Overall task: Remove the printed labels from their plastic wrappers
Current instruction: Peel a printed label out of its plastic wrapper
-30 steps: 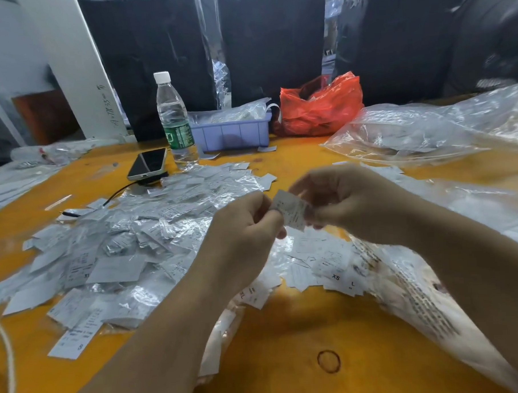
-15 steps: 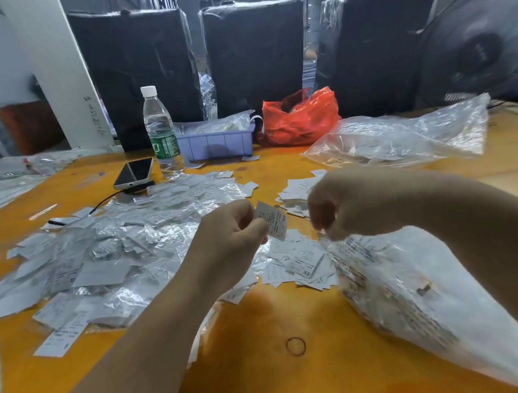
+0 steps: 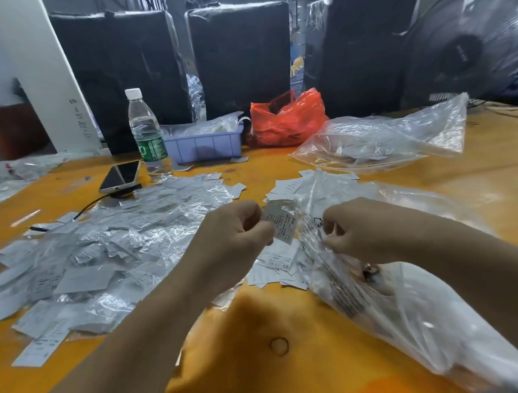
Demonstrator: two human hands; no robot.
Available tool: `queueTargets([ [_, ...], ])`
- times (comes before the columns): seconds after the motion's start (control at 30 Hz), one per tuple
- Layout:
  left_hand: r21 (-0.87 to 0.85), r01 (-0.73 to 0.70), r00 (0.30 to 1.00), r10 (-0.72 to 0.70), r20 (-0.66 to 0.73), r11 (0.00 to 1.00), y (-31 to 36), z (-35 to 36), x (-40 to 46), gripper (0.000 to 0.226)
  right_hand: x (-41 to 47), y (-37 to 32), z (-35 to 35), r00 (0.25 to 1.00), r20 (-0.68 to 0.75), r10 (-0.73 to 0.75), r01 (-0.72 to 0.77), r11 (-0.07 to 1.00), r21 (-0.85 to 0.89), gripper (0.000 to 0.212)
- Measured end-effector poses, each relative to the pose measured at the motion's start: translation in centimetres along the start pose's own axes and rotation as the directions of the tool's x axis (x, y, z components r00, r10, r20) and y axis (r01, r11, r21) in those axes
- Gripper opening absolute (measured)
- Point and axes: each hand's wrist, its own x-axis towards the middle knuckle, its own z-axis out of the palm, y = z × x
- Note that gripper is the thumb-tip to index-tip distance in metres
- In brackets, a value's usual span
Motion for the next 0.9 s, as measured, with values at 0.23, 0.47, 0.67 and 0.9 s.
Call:
queueTargets([
  [0.23,0.105,0.012,0.982,-0.032,0.186,0.994,1.6,0.9,1.0,0.016,-2.0,0.0,-0.6,0.990,0.116,-0.078,0.091,0.989,-0.113,0.030],
  [0.47,0.045,-0.013,0.997,0.010,0.081,0.999,0.6,2.7,0.5,0.026,-2.1,0.6,1.0,0.993,-0.031,-0.114,0.112,0.991,-0.066,0.032],
  [0.67,-0.265,0.119,0.992,-0.125,-0.005,0.957,-0.9,1.5,1.2,0.029,-1.3,1.1,-0.3,0.926,-0.358,-0.119,0.182,0.972,0.149,0.016],
  [0.9,-0.394,0.164,0.983,-0.182,-0.010,0.904,-1.7,0.5,1.3,0.025,1.3,-1.7,-0.3,0.892,-0.443,-0.090,0.392,0.641,0.659,0.015],
])
